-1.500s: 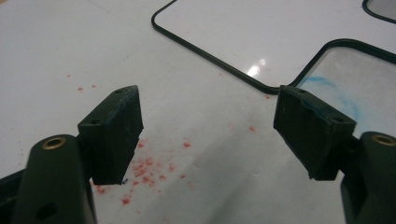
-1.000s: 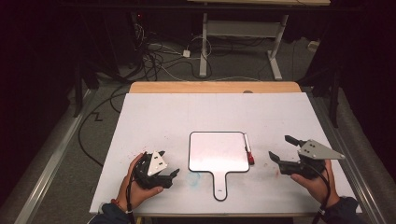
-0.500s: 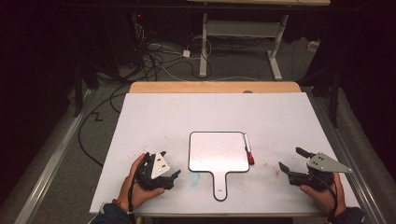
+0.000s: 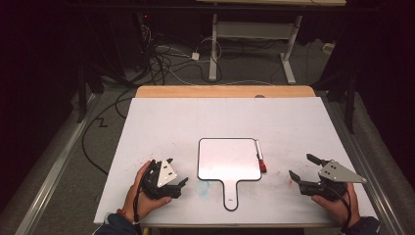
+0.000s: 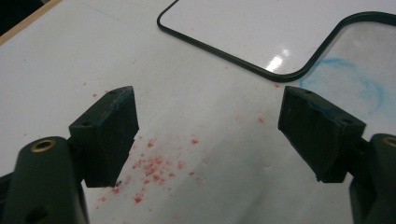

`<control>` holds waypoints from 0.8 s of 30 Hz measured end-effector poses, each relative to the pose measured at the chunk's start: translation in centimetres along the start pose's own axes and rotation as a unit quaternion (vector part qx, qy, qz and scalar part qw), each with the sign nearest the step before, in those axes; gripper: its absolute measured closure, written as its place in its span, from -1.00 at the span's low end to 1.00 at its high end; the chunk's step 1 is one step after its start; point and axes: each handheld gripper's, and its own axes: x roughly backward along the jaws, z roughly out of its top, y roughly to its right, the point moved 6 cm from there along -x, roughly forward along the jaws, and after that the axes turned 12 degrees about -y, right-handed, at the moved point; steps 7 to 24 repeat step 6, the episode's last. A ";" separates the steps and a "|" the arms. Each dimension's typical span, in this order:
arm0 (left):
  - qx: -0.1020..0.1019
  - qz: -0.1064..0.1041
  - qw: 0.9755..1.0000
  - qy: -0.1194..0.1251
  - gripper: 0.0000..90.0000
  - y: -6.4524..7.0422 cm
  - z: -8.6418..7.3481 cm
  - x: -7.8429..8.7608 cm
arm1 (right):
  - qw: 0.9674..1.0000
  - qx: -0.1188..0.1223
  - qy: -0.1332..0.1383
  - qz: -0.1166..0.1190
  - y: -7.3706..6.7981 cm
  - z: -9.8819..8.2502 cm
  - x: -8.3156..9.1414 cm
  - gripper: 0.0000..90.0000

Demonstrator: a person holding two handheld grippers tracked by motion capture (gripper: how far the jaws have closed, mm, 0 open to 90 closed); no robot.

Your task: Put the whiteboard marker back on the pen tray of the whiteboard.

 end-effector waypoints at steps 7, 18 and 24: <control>0.001 0.004 1.000 0.002 -0.57 -0.2 0.1 -0.1 | 1.000 0.001 0.004 -0.001 0.0 0.1 0.1 -0.57; 0.001 0.004 1.000 0.002 -0.57 -0.2 0.1 -0.1 | 1.000 0.001 0.004 -0.001 0.0 0.1 0.1 -0.57; 0.001 0.004 1.000 0.002 -0.57 -0.2 0.1 -0.1 | 1.000 0.001 0.004 -0.001 0.0 0.1 0.1 -0.57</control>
